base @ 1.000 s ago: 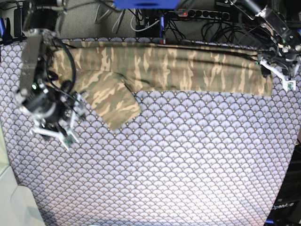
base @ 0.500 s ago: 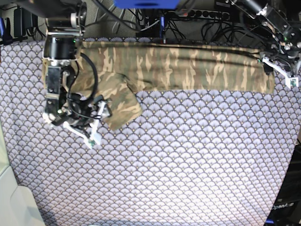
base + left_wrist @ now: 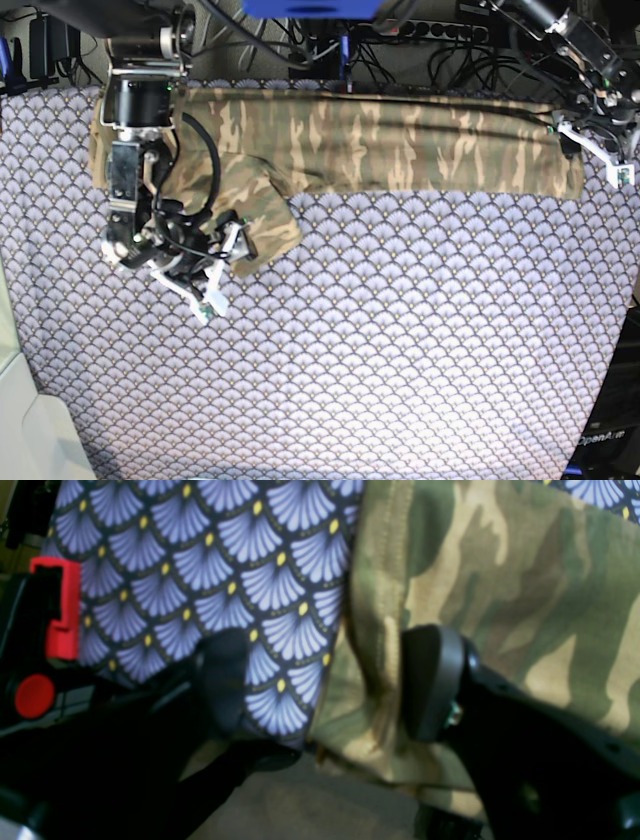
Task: Fold the T-shirt properly
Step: 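Lower the right gripper onto the protruding sleeve and grasp it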
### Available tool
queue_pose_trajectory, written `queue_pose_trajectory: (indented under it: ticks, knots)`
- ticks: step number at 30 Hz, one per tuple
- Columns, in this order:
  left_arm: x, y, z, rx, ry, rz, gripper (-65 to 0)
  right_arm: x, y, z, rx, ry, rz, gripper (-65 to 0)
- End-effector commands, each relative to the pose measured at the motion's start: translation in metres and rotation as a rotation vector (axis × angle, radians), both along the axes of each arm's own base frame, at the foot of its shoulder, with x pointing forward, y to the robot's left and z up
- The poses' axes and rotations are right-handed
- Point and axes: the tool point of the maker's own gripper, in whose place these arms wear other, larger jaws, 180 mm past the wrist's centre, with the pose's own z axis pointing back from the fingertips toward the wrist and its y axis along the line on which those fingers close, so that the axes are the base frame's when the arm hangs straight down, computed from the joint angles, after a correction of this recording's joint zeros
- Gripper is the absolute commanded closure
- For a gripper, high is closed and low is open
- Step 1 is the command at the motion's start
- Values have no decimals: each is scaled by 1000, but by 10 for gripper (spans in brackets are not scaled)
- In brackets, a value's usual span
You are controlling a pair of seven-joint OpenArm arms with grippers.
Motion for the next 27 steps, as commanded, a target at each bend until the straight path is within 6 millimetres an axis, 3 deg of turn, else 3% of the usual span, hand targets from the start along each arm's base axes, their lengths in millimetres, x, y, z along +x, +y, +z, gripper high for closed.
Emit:
queue_pose_trajectory:
  ticks: [1,9,18,27]
  knots:
    - [-6,11,5,42,35,15,-462,20,0,21,15,-68,-2,-400]
    - [-7,12,5,40,32,20,-462,28,1,-14,74,41,-18,-400]
    - [-6,11,5,42,35,15,-462,18,5,-24,86,72,-16,-392]
    - [-6,11,4,38,36,16,-462,-7,12,-45,94,130,-12,-244]
